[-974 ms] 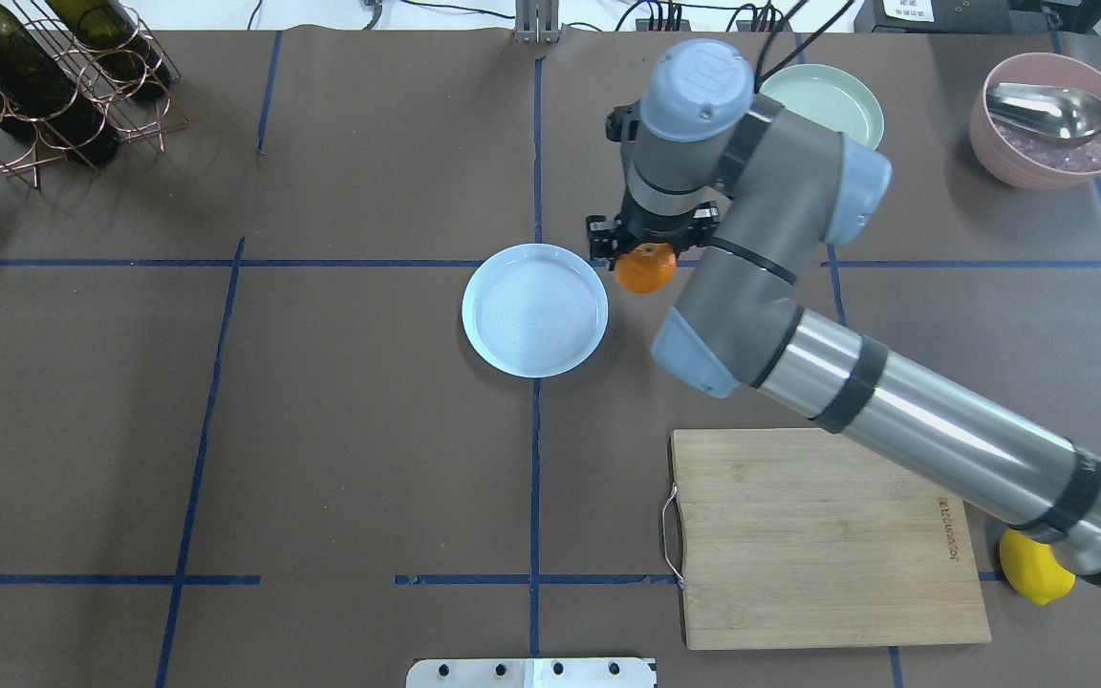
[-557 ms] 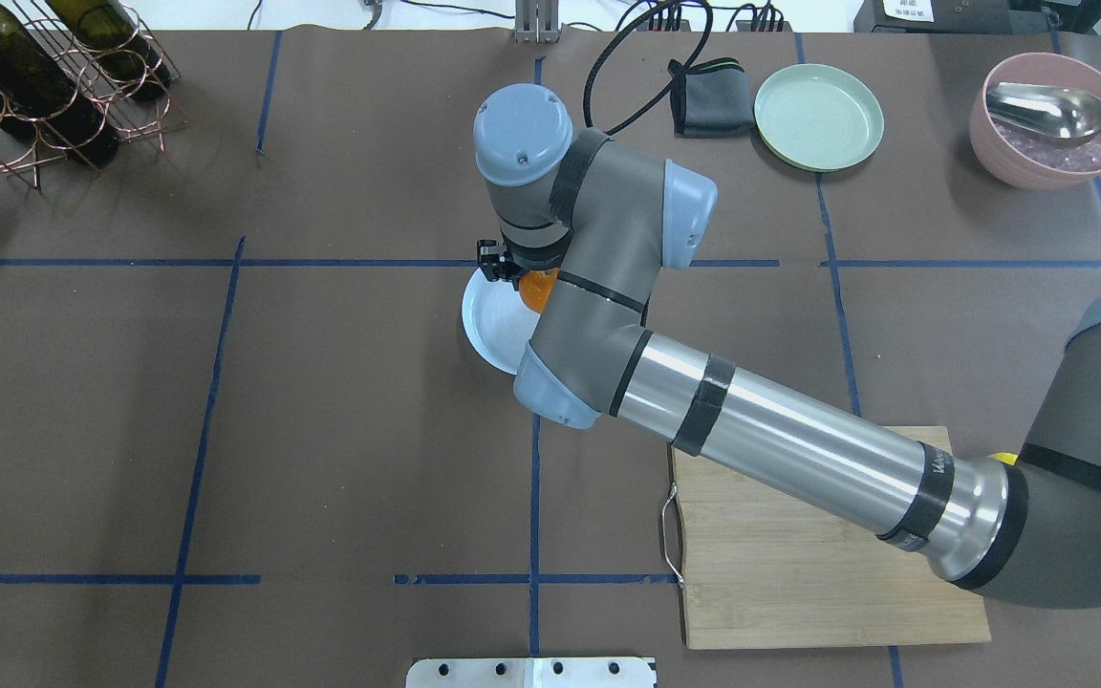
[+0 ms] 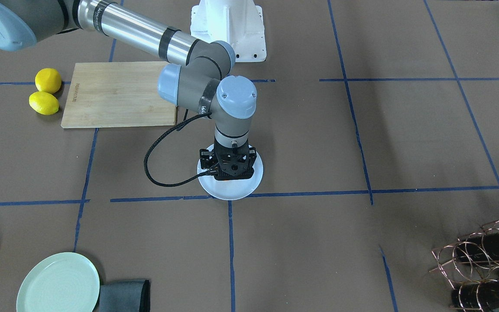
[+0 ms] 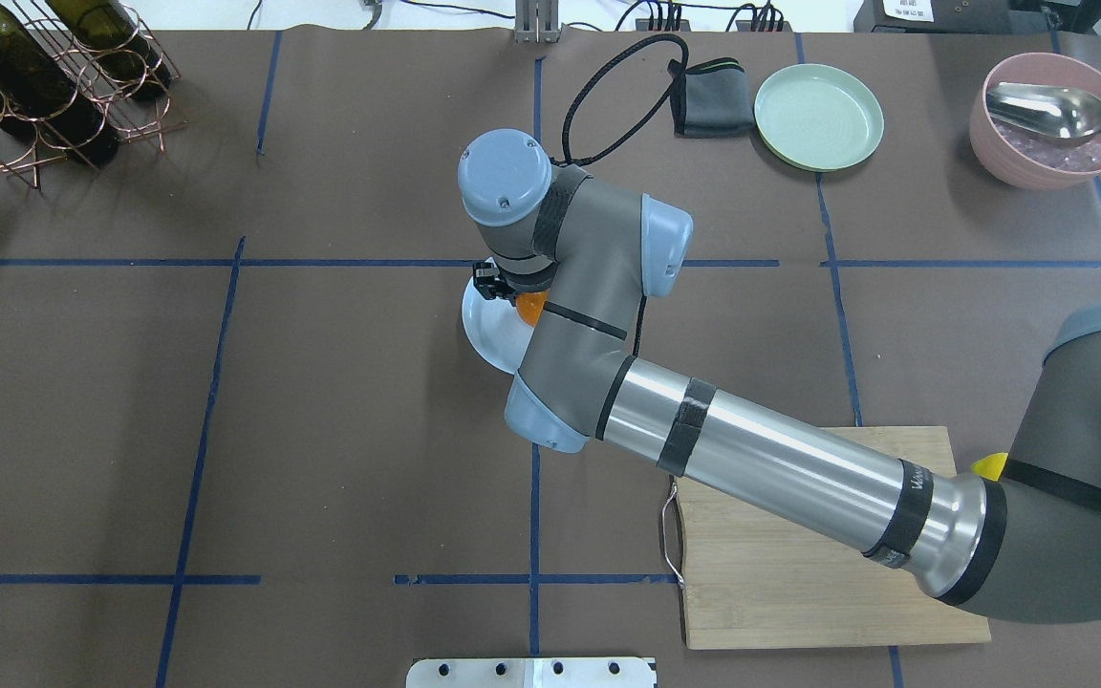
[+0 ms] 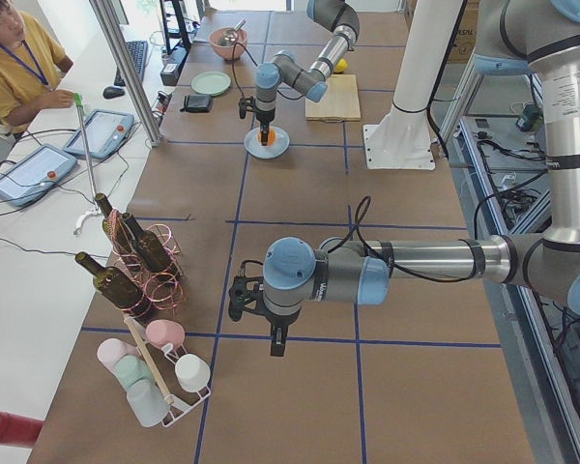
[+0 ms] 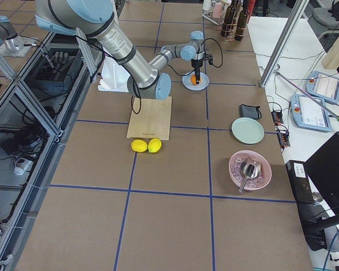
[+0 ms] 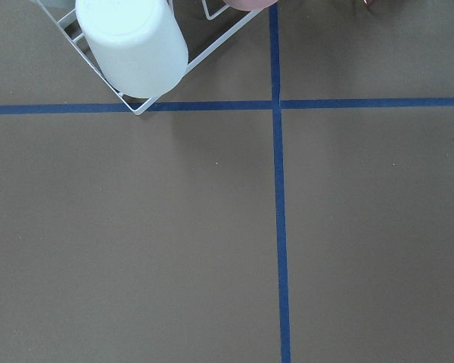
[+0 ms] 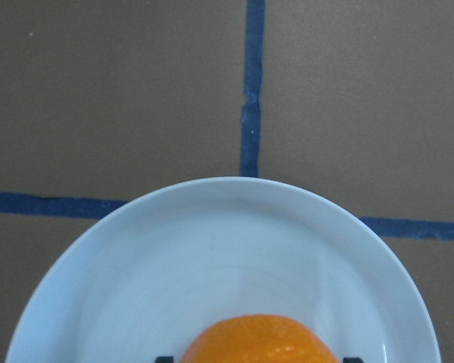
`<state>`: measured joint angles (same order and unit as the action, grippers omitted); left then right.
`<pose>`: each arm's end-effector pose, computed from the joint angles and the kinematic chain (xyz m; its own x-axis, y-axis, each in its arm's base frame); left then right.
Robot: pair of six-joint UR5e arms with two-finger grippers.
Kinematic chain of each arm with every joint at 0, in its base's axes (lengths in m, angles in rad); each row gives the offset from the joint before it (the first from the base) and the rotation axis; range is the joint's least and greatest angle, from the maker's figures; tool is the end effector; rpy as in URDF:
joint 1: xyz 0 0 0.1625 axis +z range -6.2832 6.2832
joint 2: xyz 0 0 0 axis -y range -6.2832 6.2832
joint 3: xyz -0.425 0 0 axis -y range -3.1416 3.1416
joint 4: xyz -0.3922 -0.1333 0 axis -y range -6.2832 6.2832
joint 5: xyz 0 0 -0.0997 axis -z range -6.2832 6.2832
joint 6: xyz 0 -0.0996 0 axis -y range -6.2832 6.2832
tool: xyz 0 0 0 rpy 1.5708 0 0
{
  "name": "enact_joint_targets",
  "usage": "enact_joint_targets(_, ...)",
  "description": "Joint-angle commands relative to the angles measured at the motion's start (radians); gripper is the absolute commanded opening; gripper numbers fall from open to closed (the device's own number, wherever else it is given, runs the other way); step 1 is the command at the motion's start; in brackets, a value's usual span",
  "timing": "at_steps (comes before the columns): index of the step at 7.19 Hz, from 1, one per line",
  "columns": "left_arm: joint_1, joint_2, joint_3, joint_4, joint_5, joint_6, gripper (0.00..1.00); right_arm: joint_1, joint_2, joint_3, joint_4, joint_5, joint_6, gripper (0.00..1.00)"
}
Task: Pick orange to plate
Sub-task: 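Carry the orange with the right gripper over the light blue plate, then lower the orange onto the plate and open the right gripper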
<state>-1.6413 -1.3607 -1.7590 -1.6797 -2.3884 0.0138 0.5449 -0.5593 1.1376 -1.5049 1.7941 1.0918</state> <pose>-0.0893 -0.4034 0.6459 0.6876 0.0288 -0.7255 0.0607 0.9934 0.0969 -0.6493 -0.5236 0.1914 0.7874 -0.0483 0.6146 -0.0325 0.9923 0.1197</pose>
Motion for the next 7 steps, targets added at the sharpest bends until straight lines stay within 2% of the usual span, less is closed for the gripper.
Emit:
enact_joint_targets(1, 0.0, 0.0, 0.0, 0.0, 0.0, 0.0, 1.0, -0.005, 0.001, -0.001, 0.003, -0.001, 0.049, 1.0)
enact_joint_targets(3, 0.0, 0.0, 0.001, 0.0, 0.0, 0.0, 1.0, 0.026, 0.022, 0.031, 0.009, 0.031, 0.083, 1.0)
enact_joint_targets(4, 0.0, -0.002, 0.001, 0.0, 0.0, -0.002, 1.0, 0.109, 0.019, 0.086, -0.024, 0.135, 0.067, 1.0)
enact_joint_targets(5, 0.001, -0.002, 0.0, 0.002, 0.0, 0.0, 1.0, 0.198, 0.015, 0.134, -0.081, 0.215, -0.011, 1.0)
enact_joint_targets(6, 0.0, -0.002, 0.001, 0.002, 0.0, 0.0, 1.0, 0.27, 0.006, 0.177, -0.186, 0.252, -0.142, 1.0)
enact_joint_targets(7, 0.0, -0.002, -0.002, 0.003, 0.0, 0.0, 1.0, 0.381, -0.017, 0.244, -0.287, 0.325, -0.296, 1.0)
